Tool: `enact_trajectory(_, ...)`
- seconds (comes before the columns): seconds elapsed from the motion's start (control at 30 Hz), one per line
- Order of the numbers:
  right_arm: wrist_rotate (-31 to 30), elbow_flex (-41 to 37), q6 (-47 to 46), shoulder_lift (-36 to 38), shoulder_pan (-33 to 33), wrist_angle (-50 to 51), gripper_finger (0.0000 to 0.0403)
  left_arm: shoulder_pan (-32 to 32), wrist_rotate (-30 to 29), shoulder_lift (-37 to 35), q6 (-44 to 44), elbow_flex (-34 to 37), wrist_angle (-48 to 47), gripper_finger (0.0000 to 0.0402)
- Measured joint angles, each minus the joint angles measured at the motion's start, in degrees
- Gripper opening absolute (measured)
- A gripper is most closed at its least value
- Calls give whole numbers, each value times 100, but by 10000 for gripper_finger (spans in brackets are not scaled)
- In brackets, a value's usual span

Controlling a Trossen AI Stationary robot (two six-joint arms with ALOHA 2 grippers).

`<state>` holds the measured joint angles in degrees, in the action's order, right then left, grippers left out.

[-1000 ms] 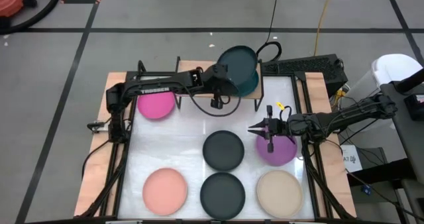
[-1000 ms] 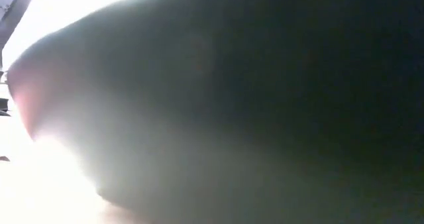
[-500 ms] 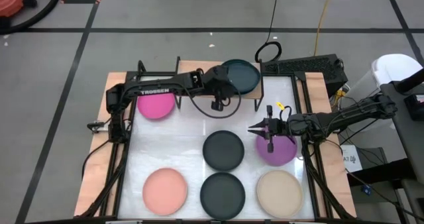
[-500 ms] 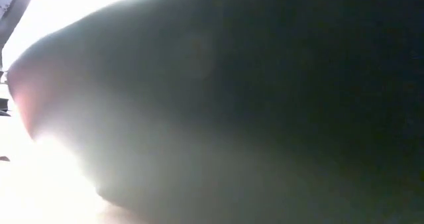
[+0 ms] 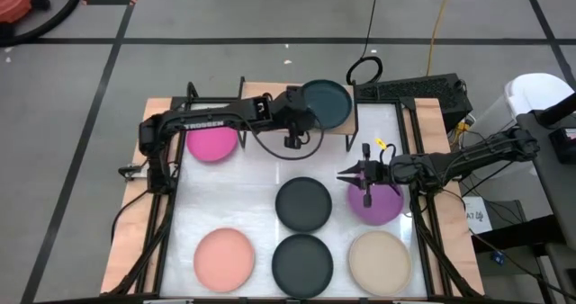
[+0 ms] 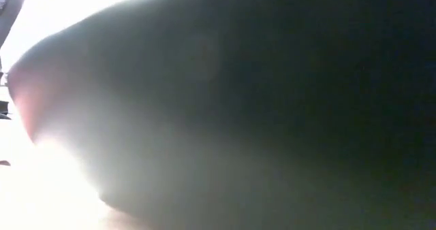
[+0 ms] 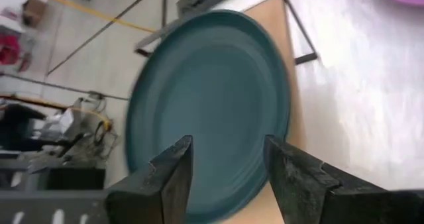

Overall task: Place and stack plates onto a shelf
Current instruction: Stack the top black plate on the green plate

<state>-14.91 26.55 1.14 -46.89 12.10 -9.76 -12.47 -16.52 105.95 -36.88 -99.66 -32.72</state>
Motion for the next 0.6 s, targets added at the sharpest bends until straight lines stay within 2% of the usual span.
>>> enact_trajectory(0.13,1,0,-4,0,0,32,45,169,-172,-487,459,2,-618,193)
enact_trajectory(0.23,1,0,-46,0,0,44,45,282,-211,-1096,1376,3,-1115,193)
enact_trajectory(0.33,1,0,-47,0,0,101,45,434,26,-1794,2123,182,-1363,188)
enact_trajectory(0.47,1,0,-42,0,1,133,45,944,129,-2756,2590,1192,-708,159)
enact_trajectory(0.6,1,0,-45,0,2,126,45,1537,71,-3604,3262,2963,1059,129)
